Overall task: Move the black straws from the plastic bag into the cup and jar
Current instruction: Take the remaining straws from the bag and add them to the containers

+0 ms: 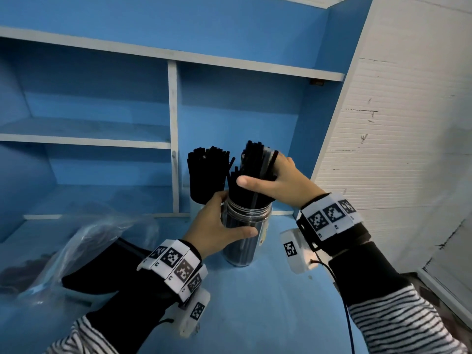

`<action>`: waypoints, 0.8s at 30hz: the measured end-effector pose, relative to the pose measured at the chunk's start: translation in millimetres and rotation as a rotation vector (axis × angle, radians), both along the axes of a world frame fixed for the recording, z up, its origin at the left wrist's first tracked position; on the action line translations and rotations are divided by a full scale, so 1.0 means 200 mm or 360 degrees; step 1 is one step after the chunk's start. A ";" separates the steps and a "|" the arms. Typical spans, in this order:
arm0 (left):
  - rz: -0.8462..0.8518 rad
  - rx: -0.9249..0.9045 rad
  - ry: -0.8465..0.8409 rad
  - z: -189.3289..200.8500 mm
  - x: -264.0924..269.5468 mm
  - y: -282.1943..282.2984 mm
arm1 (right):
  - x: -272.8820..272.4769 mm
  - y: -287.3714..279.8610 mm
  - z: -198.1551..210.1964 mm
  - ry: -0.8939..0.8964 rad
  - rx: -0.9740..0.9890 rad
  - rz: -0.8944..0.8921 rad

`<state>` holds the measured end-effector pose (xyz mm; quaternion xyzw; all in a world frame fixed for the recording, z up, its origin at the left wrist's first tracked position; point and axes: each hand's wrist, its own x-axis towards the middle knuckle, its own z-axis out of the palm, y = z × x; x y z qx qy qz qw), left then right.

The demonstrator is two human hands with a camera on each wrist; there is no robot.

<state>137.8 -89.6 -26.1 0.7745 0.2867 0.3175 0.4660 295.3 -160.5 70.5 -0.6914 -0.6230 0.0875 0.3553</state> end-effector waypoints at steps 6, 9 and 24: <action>0.0033 0.0052 0.0052 0.01 0.00 -0.01 | -0.12 -0.09 0.11 0.0215 0.0792 0.0168; 0.0020 0.0052 0.0039 0.01 -0.01 -0.01 | -0.14 -0.05 0.06 -0.0257 0.0665 0.0194; -0.0037 -0.0018 -0.0028 -0.01 0.00 -0.04 | -0.16 0.00 -0.14 -0.0759 0.0353 0.0114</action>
